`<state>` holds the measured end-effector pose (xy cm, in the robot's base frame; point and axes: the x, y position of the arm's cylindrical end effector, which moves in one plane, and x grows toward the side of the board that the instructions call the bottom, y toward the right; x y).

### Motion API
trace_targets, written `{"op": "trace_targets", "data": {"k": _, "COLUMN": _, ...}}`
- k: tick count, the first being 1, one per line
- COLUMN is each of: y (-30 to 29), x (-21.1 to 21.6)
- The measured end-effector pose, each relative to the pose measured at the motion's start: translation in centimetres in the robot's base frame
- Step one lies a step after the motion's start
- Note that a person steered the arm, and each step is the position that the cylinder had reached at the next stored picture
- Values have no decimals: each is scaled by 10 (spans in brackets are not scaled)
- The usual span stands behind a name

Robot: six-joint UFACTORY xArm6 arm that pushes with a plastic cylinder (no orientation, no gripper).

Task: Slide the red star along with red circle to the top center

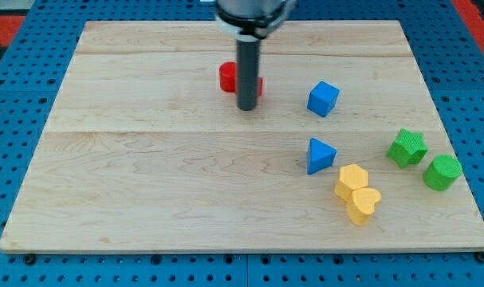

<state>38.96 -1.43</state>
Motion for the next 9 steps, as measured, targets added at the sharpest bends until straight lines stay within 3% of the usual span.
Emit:
{"op": "trace_targets", "data": {"k": 2, "y": -22, "x": -23}}
{"op": "trace_targets", "data": {"k": 3, "y": -66, "x": 6}}
{"op": "trace_targets", "data": {"k": 4, "y": -55, "x": 16}}
{"op": "trace_targets", "data": {"k": 5, "y": -4, "x": 4}}
{"op": "trace_targets", "data": {"k": 9, "y": 0, "x": -23}}
